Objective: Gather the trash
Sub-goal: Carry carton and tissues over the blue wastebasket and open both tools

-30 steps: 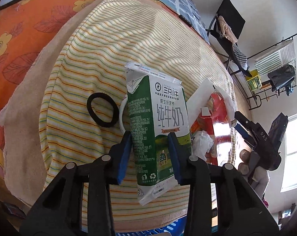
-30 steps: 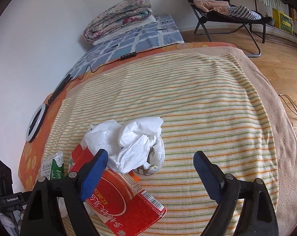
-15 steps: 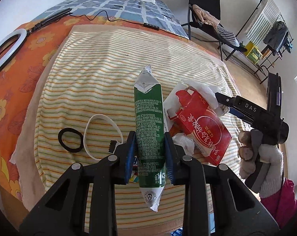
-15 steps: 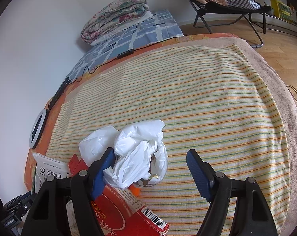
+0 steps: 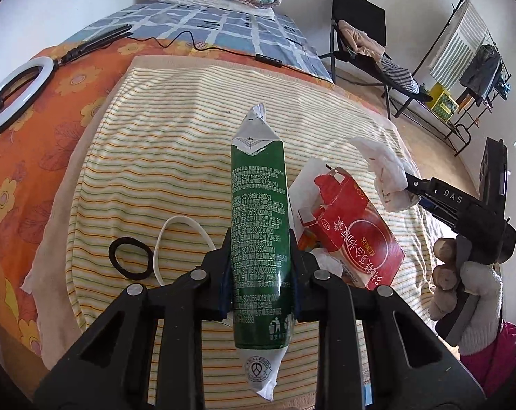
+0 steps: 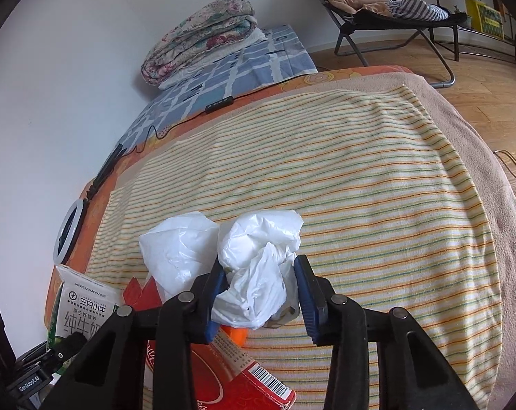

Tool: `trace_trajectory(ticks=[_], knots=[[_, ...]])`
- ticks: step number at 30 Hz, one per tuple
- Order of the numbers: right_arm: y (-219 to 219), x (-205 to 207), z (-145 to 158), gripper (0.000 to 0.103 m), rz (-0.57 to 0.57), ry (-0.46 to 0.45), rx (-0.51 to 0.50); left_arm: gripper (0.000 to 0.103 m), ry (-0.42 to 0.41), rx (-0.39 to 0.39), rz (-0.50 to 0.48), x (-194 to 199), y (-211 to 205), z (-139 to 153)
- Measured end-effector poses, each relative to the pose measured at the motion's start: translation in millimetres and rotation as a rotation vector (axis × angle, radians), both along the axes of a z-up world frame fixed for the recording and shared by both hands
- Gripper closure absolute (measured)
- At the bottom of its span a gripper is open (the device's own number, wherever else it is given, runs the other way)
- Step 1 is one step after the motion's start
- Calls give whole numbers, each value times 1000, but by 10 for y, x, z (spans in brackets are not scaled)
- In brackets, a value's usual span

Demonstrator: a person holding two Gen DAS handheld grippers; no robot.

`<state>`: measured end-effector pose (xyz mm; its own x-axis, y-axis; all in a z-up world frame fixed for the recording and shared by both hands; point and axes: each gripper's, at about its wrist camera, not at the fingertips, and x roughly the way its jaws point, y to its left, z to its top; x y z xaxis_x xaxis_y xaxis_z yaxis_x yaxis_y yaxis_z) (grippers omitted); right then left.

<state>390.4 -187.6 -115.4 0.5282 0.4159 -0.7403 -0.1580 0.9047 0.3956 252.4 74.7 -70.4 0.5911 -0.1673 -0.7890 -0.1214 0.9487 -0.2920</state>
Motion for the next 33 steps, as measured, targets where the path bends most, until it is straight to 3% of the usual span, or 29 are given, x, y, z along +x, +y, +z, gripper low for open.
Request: trace_trajectory(ticks=[8,14,24,33], knots=[[-1,-264,481,65,21,-127,-17,79,-58,37,-16,-253,-28,300],[18,-674,677,65,89,-170,-60,79,-65,44,-31,-592,3,427],[-84,-1623,651,65,201,-139,-58,79,-45,31,-46,-1440,-18,418],[-11,-2454,617,65,285,-164,-117,79,-5,37,-81,-2021,-240,247]])
